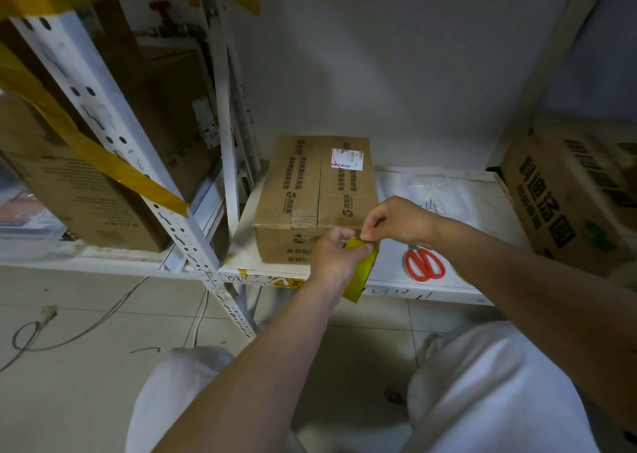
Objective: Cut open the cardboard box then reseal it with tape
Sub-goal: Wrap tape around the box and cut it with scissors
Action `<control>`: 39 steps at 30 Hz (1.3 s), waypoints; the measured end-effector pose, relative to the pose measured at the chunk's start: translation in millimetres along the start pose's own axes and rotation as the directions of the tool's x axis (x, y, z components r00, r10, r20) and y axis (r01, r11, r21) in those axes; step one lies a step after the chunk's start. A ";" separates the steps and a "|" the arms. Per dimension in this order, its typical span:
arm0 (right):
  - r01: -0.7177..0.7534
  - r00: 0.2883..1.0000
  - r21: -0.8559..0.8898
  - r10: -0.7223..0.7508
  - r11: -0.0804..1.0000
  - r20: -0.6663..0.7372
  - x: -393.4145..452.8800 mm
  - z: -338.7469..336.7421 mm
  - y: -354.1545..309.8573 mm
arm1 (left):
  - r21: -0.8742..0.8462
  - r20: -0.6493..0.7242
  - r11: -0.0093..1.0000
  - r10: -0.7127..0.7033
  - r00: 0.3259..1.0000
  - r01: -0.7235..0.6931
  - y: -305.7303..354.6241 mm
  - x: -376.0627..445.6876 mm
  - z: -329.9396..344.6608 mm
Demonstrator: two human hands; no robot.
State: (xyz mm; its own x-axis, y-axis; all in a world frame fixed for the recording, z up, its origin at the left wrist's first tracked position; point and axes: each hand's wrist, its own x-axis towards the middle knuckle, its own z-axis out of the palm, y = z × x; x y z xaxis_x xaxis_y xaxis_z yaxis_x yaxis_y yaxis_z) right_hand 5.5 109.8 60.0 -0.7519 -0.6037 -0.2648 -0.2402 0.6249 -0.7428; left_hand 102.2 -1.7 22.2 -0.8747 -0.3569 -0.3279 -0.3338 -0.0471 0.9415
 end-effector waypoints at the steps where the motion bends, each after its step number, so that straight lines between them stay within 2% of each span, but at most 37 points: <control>1: -0.008 1.000 0.012 0.009 1.000 -0.001 -0.5 -0.2 0.2 | -0.004 0.001 1.000 0.009 1.000 -0.009 0.6 -0.9 1.1; 5: -0.038 0.999 0.051 0.036 0.998 0.032 -4.3 -2.1 0.4 | -0.022 0.017 0.999 0.037 0.999 -0.036 0.8 -2.3 4.7; 9: 0.001 1.000 0.035 -0.002 0.999 0.024 -4.7 -2.1 1.1 | -0.029 0.016 0.999 0.036 0.999 -0.035 2.2 -4.5 4.9; 13: 0.044 0.999 -0.153 -0.042 0.987 0.017 -3.3 2.5 1.3 | -0.038 0.028 0.997 0.065 0.997 -0.064 5.8 -5.6 5.5; 16: 0.061 0.997 -0.354 -0.074 0.933 -0.024 -1.3 1.3 0.2 | -0.085 0.116 0.993 0.087 0.989 -0.077 8.4 -7.0 4.0; 18: 0.062 0.994 -0.413 -0.092 0.909 -0.052 0.6 -2.8 1.6 | -0.030 0.193 0.999 0.039 0.980 -0.034 6.2 -5.6 3.5; 21: 0.070 0.991 -0.443 -0.112 0.894 -0.071 1.2 -4.8 7.5 | 0.113 0.219 0.994 -0.031 0.975 0.006 3.9 -1.4 4.1; 23: 0.089 0.987 -0.458 -0.139 0.884 -0.077 -0.1 -2.1 12.0 | 0.174 0.188 0.983 -0.090 0.978 0.057 6.6 2.1 7.8; 25: 0.130 0.978 -0.438 -0.187 0.890 -0.089 -1.0 1.7 11.1 | 0.193 0.100 0.964 -0.205 0.974 0.183 6.9 5.2 9.0; 28: 0.205 0.967 -0.440 -0.250 0.874 -0.046 2.0 -1.1 -0.3 | 0.123 0.007 0.942 -0.315 0.949 0.312 -4.8 13.1 9.0; 33: 0.091 0.992 -0.422 -0.120 0.902 -0.042 22.0 -29.7 0.3 | 0.043 -0.003 0.961 -0.273 0.962 0.273 1.6 21.0 16.4; 39: 0.064 0.998 -0.473 -0.044 0.879 0.053 53.5 -35.1 4.9 | 0.148 0.002 0.952 -0.270 0.963 0.267 1.8 27.0 24.1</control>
State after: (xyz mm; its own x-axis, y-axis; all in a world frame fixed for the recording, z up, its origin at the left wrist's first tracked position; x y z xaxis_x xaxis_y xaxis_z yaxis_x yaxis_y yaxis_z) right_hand -57.5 97.9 63.8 -0.7068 -0.6562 -0.2643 -0.5497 0.7446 -0.3786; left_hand 69.5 11.0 13.2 -0.7525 -0.3290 -0.5705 -0.6036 -0.0017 0.7973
